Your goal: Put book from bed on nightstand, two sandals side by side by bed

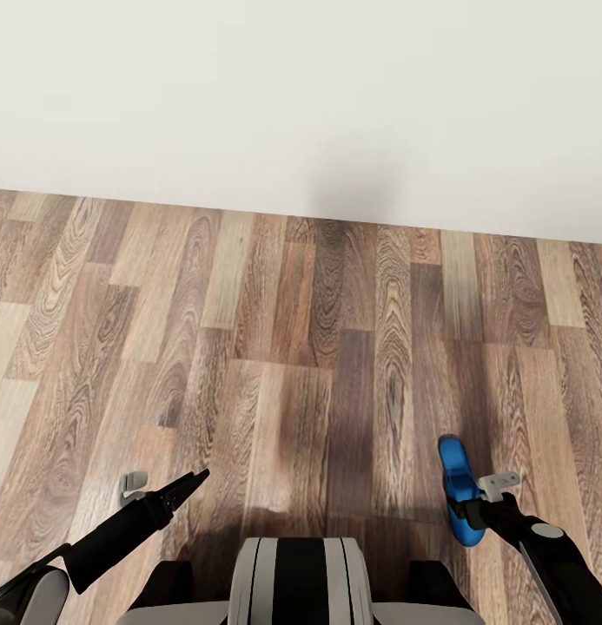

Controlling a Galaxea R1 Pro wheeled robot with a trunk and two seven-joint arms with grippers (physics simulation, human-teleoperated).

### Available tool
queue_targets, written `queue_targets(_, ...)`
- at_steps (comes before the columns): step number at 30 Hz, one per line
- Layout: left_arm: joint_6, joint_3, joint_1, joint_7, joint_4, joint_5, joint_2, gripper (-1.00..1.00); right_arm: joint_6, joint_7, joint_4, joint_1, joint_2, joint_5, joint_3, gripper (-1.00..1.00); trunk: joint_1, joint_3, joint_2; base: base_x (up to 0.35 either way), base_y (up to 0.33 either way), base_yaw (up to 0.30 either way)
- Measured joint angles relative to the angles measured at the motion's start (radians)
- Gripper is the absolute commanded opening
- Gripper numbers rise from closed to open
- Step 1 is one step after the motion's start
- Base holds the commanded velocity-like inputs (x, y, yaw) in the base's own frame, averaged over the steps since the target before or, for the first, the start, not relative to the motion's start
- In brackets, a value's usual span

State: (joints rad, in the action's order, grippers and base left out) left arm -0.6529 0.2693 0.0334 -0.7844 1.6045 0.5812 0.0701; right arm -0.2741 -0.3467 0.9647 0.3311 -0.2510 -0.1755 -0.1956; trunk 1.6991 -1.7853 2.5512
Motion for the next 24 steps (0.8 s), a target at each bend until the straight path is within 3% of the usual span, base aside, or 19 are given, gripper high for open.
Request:
queue_targets(8,0.0,0.0,0.0,0.0,0.0,0.0,0.0,1.0,-0.005,0.019,0.001,0.0,0.0,0.005,-0.002,-1.0,0.0,0.0,0.0,0.0,0.0,0.0)
queue_targets(10,0.0,0.0,0.0,0.0,0.0,0.0,0.0,1.0,-0.01,0.021,0.002,0.0,-0.001,0.082,-0.002,-1.0,0.0,0.0,0.0,0.0,0.0,0.0)
queue_targets(12,0.0,0.0,0.0,0.0,0.0,0.0,0.0,1.0,-0.003,0.032,0.005,0.0,0.003,0.131,0.0,-1.0,0.0,0.0,0.0,0.0,0.0,0.0)
queue_targets(13,0.0,0.0,0.0,0.0,0.0,0.0,0.0,1.0,0.001,0.086,0.007,0.0,0.009,0.15,0.0,-1.0,0.0,0.0,0.0,0.0,0.0,0.0)
queue_targets(16,0.0,0.0,0.0,0.0,0.0,0.0,0.0,1.0,-0.005,0.136,0.007,0.0,0.012,0.166,0.001,-1.0,0.0,0.004,0.0,0.0,0.0,0.0)
queue_targets(24,0.0,0.0,0.0,0.0,0.0,0.0,0.0,1.0,-0.008,0.159,0.006,0.0,0.014,0.174,0.003,-1.0,-0.004,0.035,-0.002,0.0,0.0,0.0)
